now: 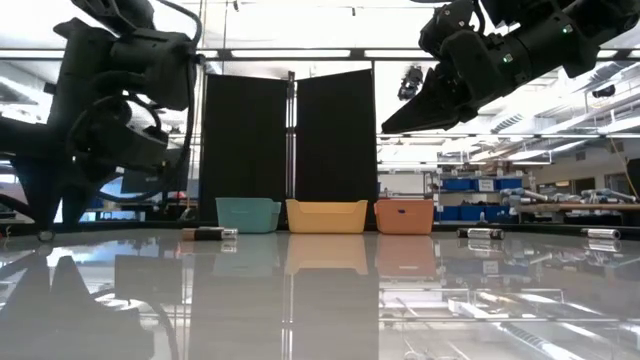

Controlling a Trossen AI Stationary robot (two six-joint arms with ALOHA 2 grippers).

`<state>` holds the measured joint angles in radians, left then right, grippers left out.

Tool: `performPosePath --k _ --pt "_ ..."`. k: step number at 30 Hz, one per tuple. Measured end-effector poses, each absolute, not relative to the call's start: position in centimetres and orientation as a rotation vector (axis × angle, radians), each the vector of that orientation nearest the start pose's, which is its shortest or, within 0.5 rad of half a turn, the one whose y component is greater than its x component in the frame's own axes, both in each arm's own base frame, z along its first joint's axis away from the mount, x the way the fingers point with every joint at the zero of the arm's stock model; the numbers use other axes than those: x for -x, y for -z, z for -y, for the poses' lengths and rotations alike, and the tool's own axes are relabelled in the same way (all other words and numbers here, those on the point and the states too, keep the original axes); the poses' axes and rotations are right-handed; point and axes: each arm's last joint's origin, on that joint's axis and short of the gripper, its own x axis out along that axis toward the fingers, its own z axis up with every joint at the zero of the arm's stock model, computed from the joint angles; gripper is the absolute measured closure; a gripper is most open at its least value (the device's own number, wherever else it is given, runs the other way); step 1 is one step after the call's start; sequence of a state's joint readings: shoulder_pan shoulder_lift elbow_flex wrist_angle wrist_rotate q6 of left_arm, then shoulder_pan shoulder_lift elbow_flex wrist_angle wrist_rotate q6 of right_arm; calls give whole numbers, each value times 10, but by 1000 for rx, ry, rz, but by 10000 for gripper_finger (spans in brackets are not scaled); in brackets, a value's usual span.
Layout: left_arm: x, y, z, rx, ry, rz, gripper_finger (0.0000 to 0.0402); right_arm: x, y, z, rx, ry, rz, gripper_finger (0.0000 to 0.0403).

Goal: Sort batteries
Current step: Put the silver battery into the green bin

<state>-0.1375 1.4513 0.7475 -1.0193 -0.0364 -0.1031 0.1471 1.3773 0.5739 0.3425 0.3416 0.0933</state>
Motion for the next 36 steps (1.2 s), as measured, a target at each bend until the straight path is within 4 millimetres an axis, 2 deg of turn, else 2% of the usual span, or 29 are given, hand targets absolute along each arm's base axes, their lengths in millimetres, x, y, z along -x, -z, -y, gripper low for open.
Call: performPosePath --k 12,21,26,31,36 --pt "-197 -157 25 -167 58 -1737 256 -266 -186 -30 29 210 -439 373" --pt "-207 -137 23 -229 87 -1795 258 -266 -185 -30 32 208 -443 373" --pt "-209 -131 21 -232 91 -1835 288 -266 -185 -30 32 207 -444 376" --pt "-214 -135 21 -243 87 -1830 354 -266 -186 -30 39 206 -441 374" --pt "-232 -149 21 -293 45 -1747 356 -266 -186 -30 39 206 -442 378"
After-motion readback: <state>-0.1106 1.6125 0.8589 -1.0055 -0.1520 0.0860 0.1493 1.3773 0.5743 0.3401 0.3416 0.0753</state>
